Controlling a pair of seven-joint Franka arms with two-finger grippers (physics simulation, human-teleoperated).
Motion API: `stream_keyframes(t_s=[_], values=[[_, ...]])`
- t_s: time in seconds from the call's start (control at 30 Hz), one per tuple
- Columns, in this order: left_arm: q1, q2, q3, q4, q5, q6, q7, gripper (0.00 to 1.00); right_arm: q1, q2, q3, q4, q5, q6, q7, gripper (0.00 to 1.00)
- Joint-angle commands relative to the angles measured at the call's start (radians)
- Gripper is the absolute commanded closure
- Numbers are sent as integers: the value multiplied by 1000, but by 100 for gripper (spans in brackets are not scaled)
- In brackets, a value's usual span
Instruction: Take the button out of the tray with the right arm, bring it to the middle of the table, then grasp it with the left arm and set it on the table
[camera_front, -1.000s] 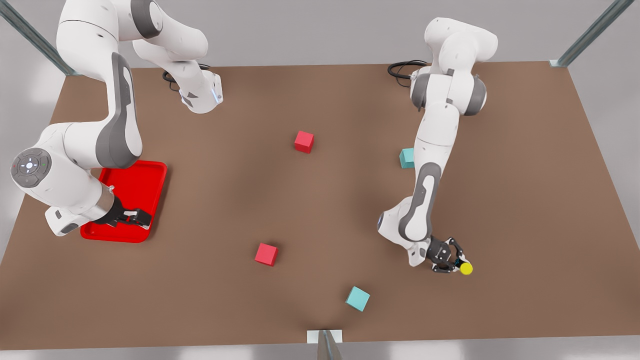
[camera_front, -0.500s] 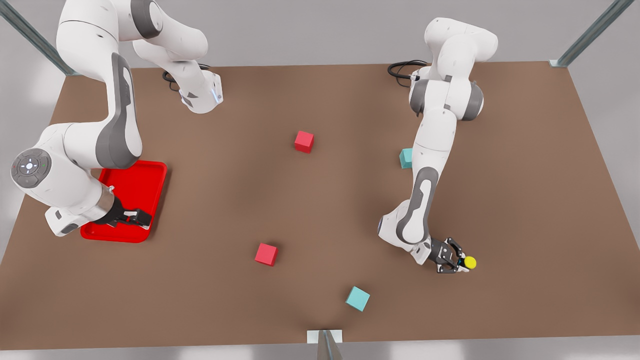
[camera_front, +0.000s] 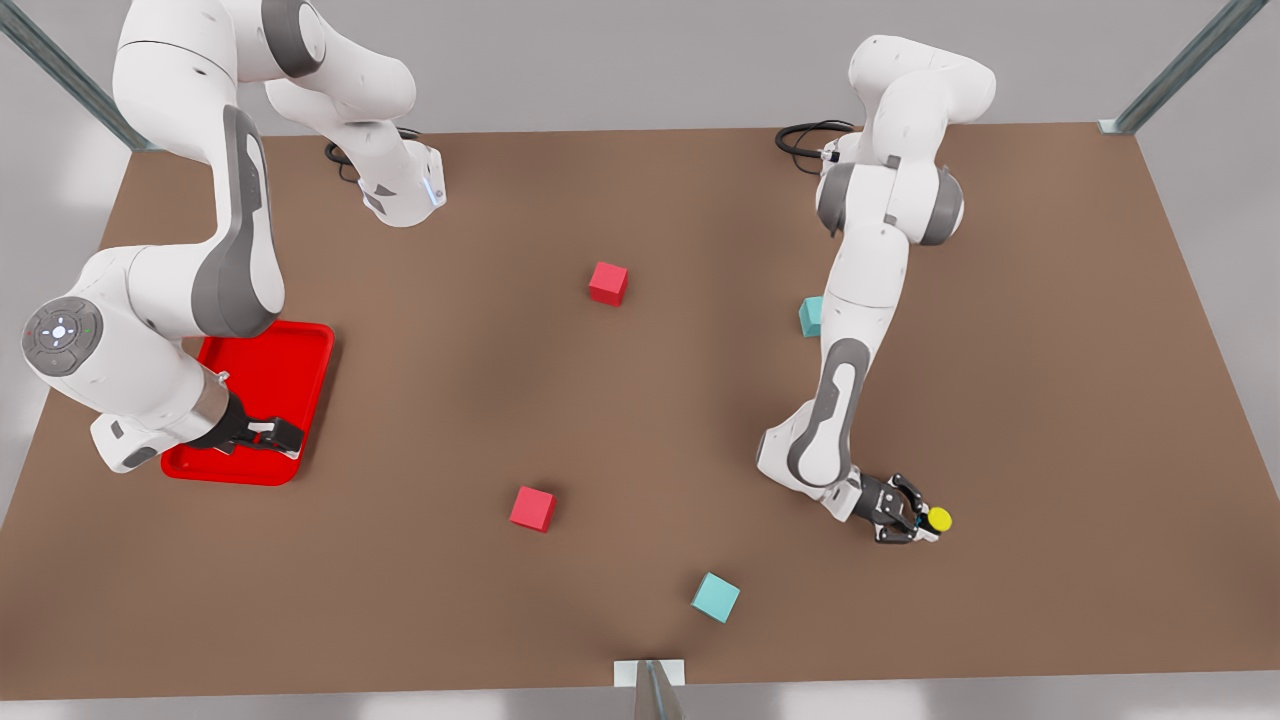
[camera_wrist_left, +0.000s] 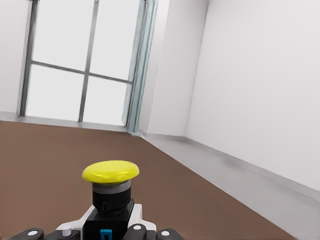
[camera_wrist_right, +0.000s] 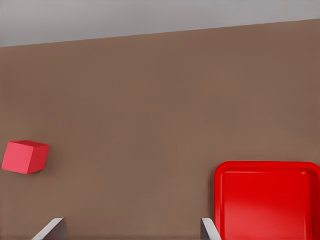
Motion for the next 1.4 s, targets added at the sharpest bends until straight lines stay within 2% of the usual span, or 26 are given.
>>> stream_keyframes(t_s=[0.0,0.1,0.13,0.17,0.2,0.4,0.5,0.57,0.67,0.8,0.87,0.93,1.03,1.1,1.17,1.23,1.3,1.33,1.37], values=[[-3,3,1,-8,9,-21,-3,61,-1,-1,0,1,1,0,-5,0],[-3,7,1,-8,11,-25,12,61,-1,-1,0,1,1,0,-5,0],[-3,7,1,-8,11,-25,12,57,-1,-1,0,1,1,0,-4,0],[-3,6,1,-8,14,-25,28,16,1,-1,0,1,1,0,-1,0],[-3,6,0,-8,12,-25,31,0,1,-1,0,1,1,0,1,0],[-20,-5,-2,-8,2,-59,45,0,-1,-1,0,1,1,0,-2,0],[-57,-48,-8,-65,-32,-68,57,0,-1,-1,0,1,1,0,-2,0],[-84,-186,-10,-198,-67,-68,109,0,-1,-1,0,1,1,0,-1,0],[-112,-326,-10,-272,-140,-70,238,0,-2,-1,0,1,1,-2,-2,0],[-113,-565,-51,-264,-498,-41,693,0,-1,-1,0,1,1,-2,1,0],[-107,-588,-68,-220,-599,-41,814,0,1,-1,0,1,2,-2,2,0],[-86,-602,-56,-88,-922,-30,1209,0,-1,-1,0,1,2,-3,1,0],[14,-685,-56,-60,-1328,-25,1807,0,1,-1,0,1,1,-3,1,0],[130,-706,-57,-51,-1543,-47,2230,0,-1,-1,0,1,2,-3,-1,0],[233,-697,-56,-13,-1630,-108,2556,0,-1,-1,0,1,2,-3,-2,0],[267,-726,-54,-14,-1666,-107,2790,0,-2,-1,0,1,2,-3,-2,0],[275,-867,-54,-62,-1697,-165,2827,0,-2,-1,0,1,2,-3,-2,0],[278,-1002,-56,-207,-1677,-151,2941,0,-2,-1,0,1,2,-3,-4,0],[276,-1137,-63,-429,-1643,6,2944,0,-2,-1,0,1,2,-3,-4,0]])
